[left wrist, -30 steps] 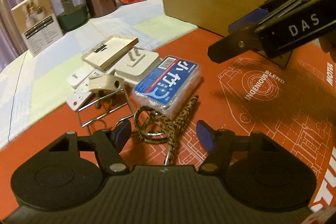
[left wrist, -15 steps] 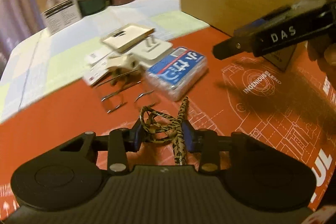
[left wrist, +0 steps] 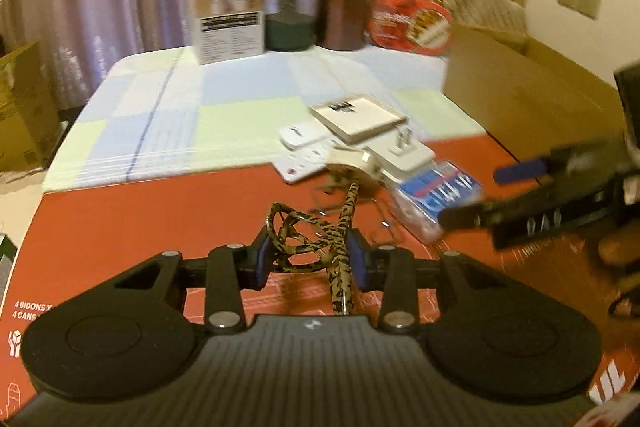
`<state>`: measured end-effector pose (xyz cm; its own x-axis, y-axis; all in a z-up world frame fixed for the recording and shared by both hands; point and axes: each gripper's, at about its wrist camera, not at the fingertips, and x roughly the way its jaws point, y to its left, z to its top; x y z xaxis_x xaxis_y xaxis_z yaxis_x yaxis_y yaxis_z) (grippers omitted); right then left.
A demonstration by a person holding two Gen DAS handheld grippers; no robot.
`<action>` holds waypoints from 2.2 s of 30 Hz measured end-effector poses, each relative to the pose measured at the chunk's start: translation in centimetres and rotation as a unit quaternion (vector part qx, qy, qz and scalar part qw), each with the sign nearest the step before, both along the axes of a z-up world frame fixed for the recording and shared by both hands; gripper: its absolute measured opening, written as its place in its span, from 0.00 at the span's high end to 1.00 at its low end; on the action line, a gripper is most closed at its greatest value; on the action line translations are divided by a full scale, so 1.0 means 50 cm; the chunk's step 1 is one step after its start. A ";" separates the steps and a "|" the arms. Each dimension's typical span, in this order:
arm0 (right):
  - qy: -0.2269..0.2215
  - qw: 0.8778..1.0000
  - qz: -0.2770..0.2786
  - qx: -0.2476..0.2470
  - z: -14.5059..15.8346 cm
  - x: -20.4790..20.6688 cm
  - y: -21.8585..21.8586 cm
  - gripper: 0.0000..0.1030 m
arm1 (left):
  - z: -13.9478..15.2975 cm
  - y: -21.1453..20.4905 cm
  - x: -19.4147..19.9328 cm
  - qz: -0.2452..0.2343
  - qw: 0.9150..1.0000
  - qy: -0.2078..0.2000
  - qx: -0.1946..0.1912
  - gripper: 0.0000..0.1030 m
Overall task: Organize rigid objects
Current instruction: 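Carry the cord and plastic box into the cardboard box and release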
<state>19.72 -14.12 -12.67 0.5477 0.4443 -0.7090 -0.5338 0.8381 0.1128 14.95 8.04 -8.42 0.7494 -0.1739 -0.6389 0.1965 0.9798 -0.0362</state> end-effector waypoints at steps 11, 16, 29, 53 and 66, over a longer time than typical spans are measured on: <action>0.003 0.999 0.007 -0.034 -0.042 0.030 0.041 0.07 | 0.006 0.003 0.014 0.009 1.000 -0.002 -0.016 0.68; -0.008 0.999 0.010 -0.048 -0.034 0.018 0.047 0.19 | 0.006 0.000 0.013 0.011 1.000 -0.002 -0.018 0.68; -0.090 0.995 -0.030 -0.015 0.148 -0.072 -0.053 0.20 | 0.129 -0.092 0.013 -0.022 0.999 -0.034 -0.015 0.68; -0.072 0.980 -0.185 -0.031 0.248 -0.039 -0.497 0.20 | 0.200 -0.575 0.105 -0.194 0.980 -0.026 -0.034 0.68; -0.049 0.979 -0.200 -0.007 0.218 -0.026 -0.542 0.20 | 0.168 -0.614 0.120 -0.206 0.978 -0.007 -0.008 0.58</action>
<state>18.42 -41.20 -1.78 0.7412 0.1712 -0.6491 -0.1706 0.9832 0.0645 20.95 -22.68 -0.01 0.6223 -0.4741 -0.6229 0.5761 0.8161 -0.0455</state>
